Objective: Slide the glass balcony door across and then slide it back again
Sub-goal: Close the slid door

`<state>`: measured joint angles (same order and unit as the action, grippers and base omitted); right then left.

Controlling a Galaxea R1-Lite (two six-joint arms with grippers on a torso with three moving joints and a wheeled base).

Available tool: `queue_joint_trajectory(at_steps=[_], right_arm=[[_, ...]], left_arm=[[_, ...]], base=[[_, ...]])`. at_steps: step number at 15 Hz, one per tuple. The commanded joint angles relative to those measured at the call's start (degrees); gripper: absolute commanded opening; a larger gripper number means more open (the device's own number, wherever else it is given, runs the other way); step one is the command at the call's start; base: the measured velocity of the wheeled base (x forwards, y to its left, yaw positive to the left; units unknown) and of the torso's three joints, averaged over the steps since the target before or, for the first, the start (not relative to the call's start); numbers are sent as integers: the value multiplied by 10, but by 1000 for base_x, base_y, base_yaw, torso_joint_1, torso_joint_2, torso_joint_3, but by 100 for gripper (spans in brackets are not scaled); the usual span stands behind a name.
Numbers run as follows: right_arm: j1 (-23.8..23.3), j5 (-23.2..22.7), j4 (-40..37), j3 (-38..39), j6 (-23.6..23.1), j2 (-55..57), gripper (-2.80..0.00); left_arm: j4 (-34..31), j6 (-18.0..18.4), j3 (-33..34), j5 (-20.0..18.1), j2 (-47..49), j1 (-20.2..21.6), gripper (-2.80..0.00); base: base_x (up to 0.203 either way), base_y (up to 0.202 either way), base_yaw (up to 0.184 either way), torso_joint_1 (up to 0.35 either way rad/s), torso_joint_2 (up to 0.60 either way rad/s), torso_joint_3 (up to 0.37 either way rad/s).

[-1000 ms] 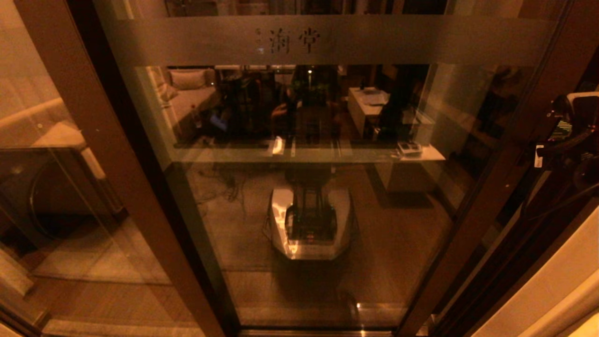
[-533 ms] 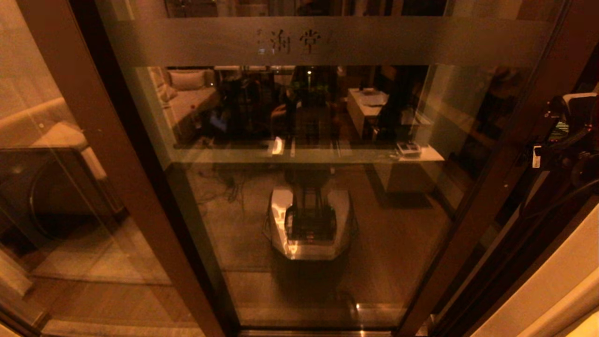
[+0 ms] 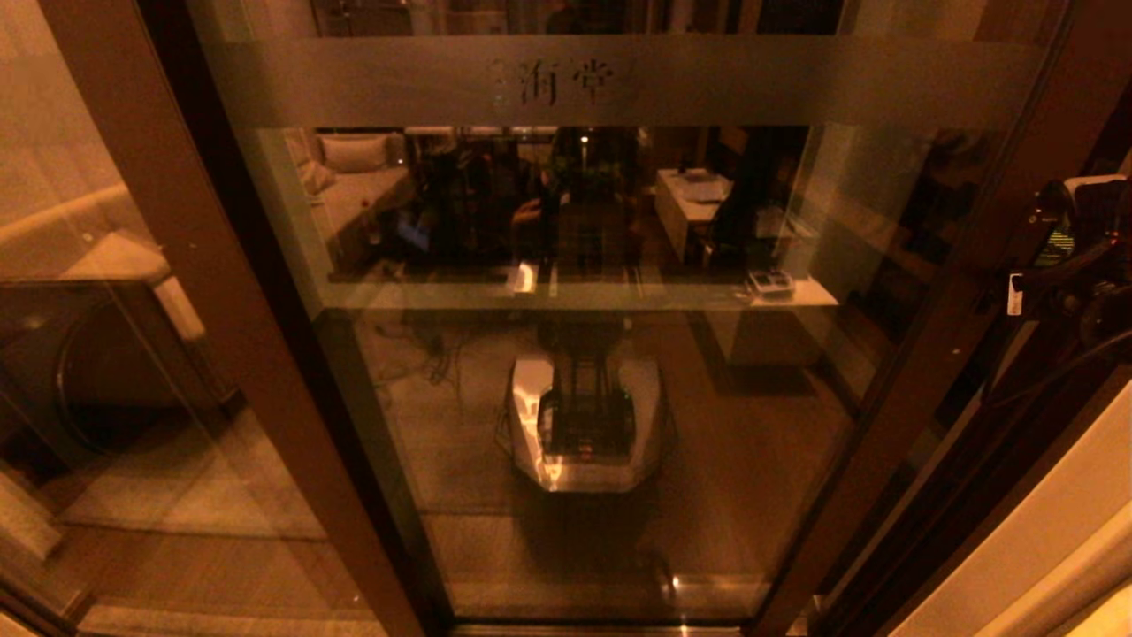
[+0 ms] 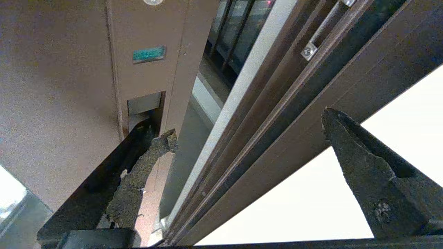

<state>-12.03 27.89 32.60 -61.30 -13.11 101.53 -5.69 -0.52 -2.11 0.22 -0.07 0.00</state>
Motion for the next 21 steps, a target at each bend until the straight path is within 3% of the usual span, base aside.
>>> queue_joint_trajectory(at_steps=[1, 6, 12, 21], right_arm=[[-9, 4, 10, -8, 0, 11, 0], [-11, 2, 9, -3, -5, 5, 0], [-9, -33, -16, 26, -12, -63, 0], [-12, -31, -48, 41, -44, -119, 0]], left_arm=[[0, 0, 0, 0, 0, 0, -280], [0, 0, 0, 0, 0, 0, -280], [0, 0, 0, 0, 0, 0, -280], [0, 0, 0, 0, 0, 0, -280]], base=[[0, 0, 0, 0, 0, 0], [0, 0, 0, 0, 0, 0], [0, 0, 0, 0, 0, 0], [0, 0, 0, 0, 0, 0]])
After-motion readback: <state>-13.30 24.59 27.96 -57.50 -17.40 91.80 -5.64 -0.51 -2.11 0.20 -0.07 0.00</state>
